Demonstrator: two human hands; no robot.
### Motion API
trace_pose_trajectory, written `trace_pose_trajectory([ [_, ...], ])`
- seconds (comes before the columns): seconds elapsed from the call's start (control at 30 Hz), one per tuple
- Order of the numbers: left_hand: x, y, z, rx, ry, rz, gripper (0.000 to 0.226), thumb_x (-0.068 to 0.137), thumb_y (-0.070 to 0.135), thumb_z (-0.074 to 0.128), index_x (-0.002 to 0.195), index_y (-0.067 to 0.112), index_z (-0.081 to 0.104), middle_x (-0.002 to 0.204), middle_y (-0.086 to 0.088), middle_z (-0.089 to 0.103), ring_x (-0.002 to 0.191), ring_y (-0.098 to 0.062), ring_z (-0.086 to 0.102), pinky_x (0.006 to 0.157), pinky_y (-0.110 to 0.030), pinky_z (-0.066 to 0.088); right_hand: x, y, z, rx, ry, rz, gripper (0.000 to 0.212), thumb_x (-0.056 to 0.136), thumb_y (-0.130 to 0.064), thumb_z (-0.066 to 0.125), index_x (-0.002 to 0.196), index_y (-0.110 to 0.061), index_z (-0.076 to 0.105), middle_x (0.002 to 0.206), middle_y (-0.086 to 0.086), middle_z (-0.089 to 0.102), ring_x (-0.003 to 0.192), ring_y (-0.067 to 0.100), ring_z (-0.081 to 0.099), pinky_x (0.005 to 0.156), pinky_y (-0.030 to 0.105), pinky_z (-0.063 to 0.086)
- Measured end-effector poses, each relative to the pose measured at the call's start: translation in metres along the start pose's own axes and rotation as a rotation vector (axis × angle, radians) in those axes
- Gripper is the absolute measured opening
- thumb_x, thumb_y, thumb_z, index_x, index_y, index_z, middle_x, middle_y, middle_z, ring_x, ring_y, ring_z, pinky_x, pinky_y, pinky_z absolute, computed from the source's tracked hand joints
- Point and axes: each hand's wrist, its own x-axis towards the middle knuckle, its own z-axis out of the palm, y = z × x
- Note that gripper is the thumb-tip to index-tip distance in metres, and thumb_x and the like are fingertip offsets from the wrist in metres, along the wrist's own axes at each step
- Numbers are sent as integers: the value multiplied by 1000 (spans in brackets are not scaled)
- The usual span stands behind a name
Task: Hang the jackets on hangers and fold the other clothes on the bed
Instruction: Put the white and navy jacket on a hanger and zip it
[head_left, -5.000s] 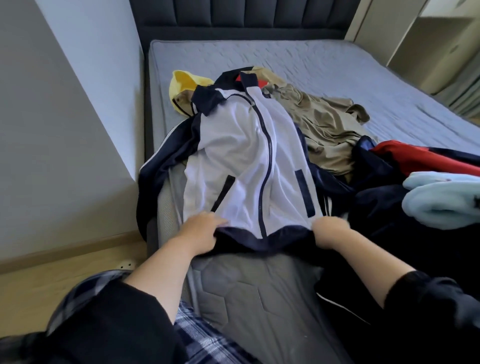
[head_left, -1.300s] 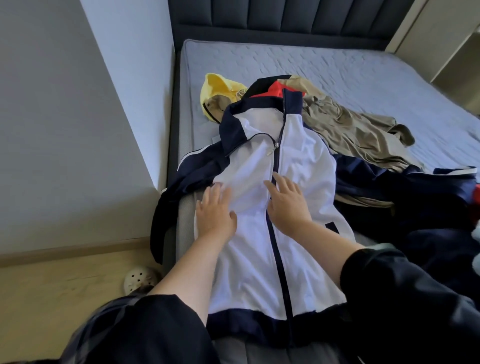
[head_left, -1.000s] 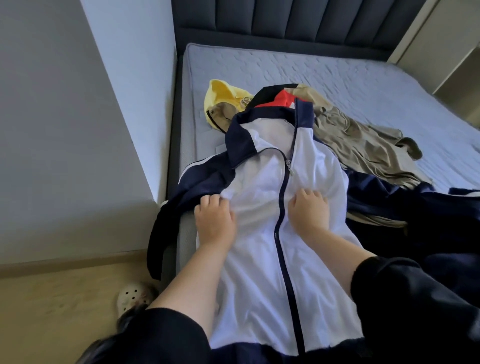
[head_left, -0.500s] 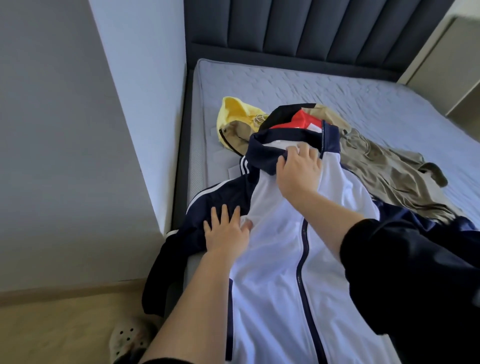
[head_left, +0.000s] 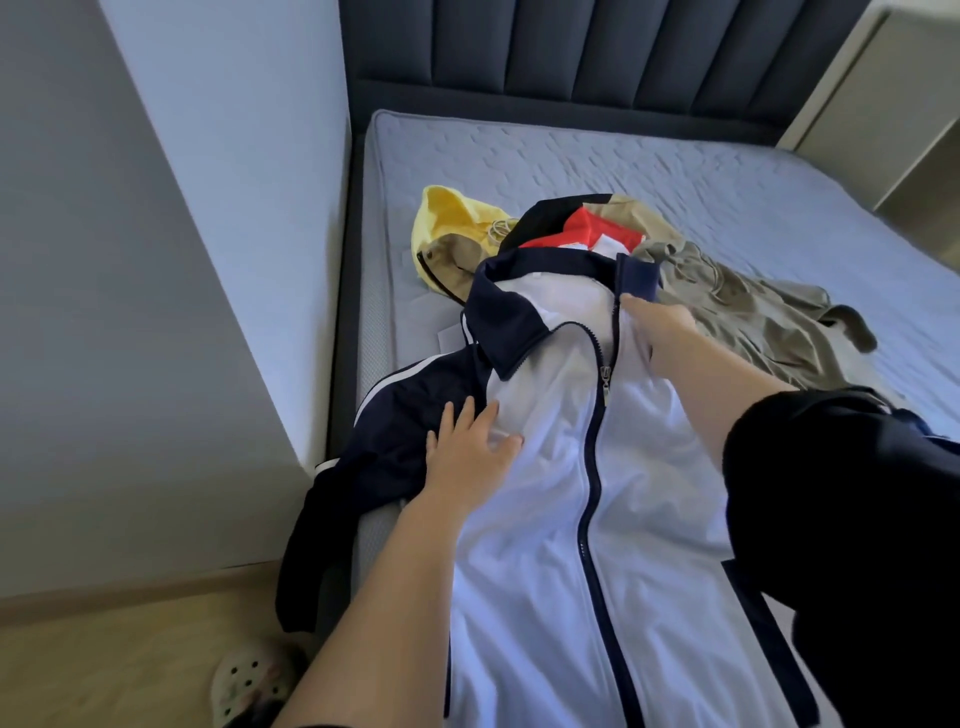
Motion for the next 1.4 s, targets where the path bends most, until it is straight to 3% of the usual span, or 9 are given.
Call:
trace_pose_trajectory([
  [0.17,-3,12,-10,-220,8,-8,41,91,35,41,126,19,52,139,-2,46,144,-26,18,116,-48,14,-1,-3,-19,72,-42,-11,23,73,-2,72,65,-15,55,58,0,44,49,15,42,45,20,37],
  [0.33,-4,14,-28,-743,133,-151,39,101,28,41,135,11,49,139,-7,51,128,-23,47,109,-38,37,-41,-9,-26,-558,-122,-849,22,63,13,60,65,-8,63,66,9,55,63,26,50,56,27,42],
  [0.4,-6,13,-34,-1084,157,-267,41,101,30,40,138,13,47,139,-7,50,126,-18,47,103,-30,36,-67,0,-24,-799,-436,-961,22,63,14,60,74,-5,63,79,13,61,78,26,56,69,35,45],
  [0.57,-10,10,-42,-1434,66,-397,51,98,52,35,135,19,49,138,-7,54,125,-22,50,97,-35,39,-109,14,-26,-1157,-1329,-440,20,82,-4,68,96,-19,69,97,-3,70,87,9,63,79,26,48],
  [0.7,-15,21,-45,-1425,-66,-452,59,91,58,46,130,15,56,124,-2,62,115,-19,56,95,-33,42,-103,11,-5,-601,-664,-664,16,84,-3,58,85,-14,70,76,-6,68,67,2,60,66,24,46],
  [0.77,-15,22,-45,-1330,-77,-415,56,88,59,49,124,18,62,121,-2,66,111,-17,60,94,-33,45,-94,7,10,-551,-354,-813,24,85,-4,51,98,-17,67,97,1,67,91,13,60,80,30,45],
  [0.97,-10,25,-49,-1000,44,-237,69,83,56,59,142,26,39,136,3,51,120,-14,51,108,-40,38,-49,37,19,-1580,-331,-824,52,98,-36,31,149,-33,21,160,0,9,147,24,4,114,56,3],
  [1.17,-8,28,-47,-874,114,-293,50,81,17,58,129,29,48,94,1,66,76,-10,65,63,-25,51,-43,55,8,-1461,-338,-574,55,99,-40,24,152,-29,13,160,2,7,147,19,5,113,56,12],
  [1.4,-10,34,-46,-389,423,-162,63,89,12,49,147,21,29,148,-6,39,136,-26,35,109,-40,34,-63,39,2,-1226,-52,-1084,32,96,-26,40,118,-12,60,132,5,50,125,27,40,108,44,18],
])
